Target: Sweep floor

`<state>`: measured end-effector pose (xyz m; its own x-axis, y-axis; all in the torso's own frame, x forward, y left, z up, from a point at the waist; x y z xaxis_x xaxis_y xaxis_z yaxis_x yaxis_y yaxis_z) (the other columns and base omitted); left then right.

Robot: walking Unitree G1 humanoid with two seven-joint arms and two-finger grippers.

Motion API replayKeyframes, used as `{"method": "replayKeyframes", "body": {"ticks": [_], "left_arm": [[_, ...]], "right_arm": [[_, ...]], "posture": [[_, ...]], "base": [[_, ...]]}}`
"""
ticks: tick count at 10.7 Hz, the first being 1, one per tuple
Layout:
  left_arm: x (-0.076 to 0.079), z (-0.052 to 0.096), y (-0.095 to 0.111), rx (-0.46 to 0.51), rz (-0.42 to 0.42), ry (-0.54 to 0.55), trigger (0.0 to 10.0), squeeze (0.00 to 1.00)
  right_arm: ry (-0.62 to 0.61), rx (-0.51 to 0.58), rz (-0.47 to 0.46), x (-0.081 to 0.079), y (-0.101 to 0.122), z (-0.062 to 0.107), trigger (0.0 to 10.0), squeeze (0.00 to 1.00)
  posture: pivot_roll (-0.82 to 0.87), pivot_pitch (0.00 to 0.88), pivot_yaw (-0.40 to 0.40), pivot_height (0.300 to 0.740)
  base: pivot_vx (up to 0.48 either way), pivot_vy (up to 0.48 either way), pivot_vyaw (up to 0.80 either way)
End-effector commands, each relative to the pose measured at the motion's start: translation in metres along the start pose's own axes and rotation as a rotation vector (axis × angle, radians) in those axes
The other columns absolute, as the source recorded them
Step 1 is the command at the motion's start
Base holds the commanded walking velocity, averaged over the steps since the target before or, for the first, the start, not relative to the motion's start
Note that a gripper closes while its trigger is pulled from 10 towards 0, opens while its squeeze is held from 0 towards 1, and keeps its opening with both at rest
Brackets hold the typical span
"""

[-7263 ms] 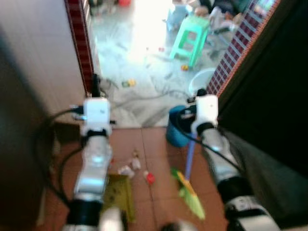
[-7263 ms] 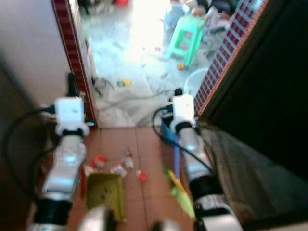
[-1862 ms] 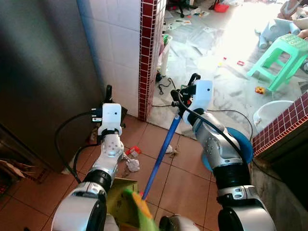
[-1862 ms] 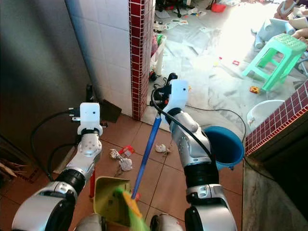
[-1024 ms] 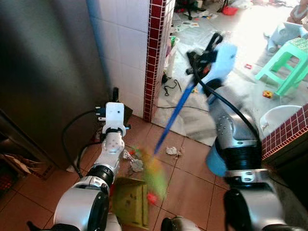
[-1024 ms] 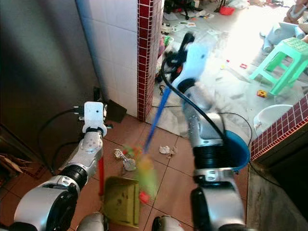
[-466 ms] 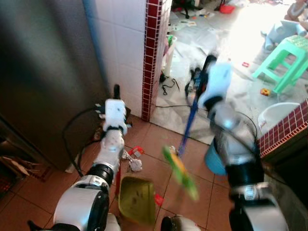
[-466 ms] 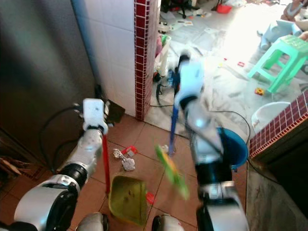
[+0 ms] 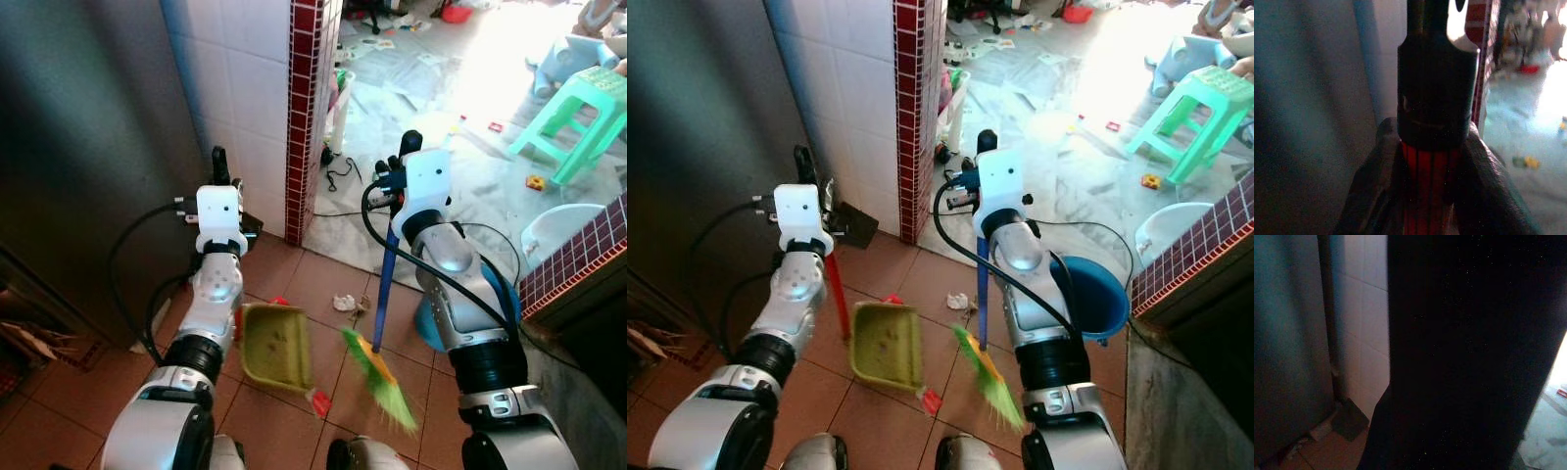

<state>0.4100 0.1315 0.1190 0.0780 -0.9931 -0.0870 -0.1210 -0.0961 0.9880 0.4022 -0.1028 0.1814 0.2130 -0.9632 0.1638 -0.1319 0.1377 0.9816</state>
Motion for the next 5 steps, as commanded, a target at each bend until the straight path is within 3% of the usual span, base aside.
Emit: {"method": "replayKeyframes", "body": {"ticks": [1, 3, 5], "left_arm": [[-0.001, 0.006, -0.021, -0.084, -0.066, -0.027, 10.0, 0.00], [0.004, 0.014, -0.036, -0.150, -0.101, -0.085, 10.0, 0.00], [0.015, 0.021, -0.055, -0.227, -0.084, -0.109, 10.0, 0.00]], "right_arm": [[-0.013, 0.002, 0.016, 0.002, 0.002, 0.000, 10.0, 0.00], [-0.024, -0.006, 0.016, 0.005, 0.001, 0.000, 10.0, 0.00], [-0.040, -0.021, -0.001, 0.007, -0.002, 0.001, 10.0, 0.00]], "posture": [[-0.05, 0.071, -0.039, 0.740], [-0.06, 0.076, -0.037, 0.740], [-0.06, 0.084, -0.036, 0.740]], "base": [[0.000, 0.000, 0.00], [0.000, 0.000, 0.00], [0.000, 0.000, 0.00]]}}
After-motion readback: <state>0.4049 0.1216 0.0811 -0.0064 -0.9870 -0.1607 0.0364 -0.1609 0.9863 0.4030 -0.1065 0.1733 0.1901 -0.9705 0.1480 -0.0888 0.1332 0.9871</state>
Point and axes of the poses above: a point about 5 cm out from each wrist's last joint towards the gripper, its own z axis pointing back from the gripper into the wrist, its own y axis along the axis of the wrist's last joint, x = y × z, the point moved 6 cm from there along -z, pointing out of the wrist towards the gripper, and after that the axes turned 2 degrees about z, right-handed, at the moved point
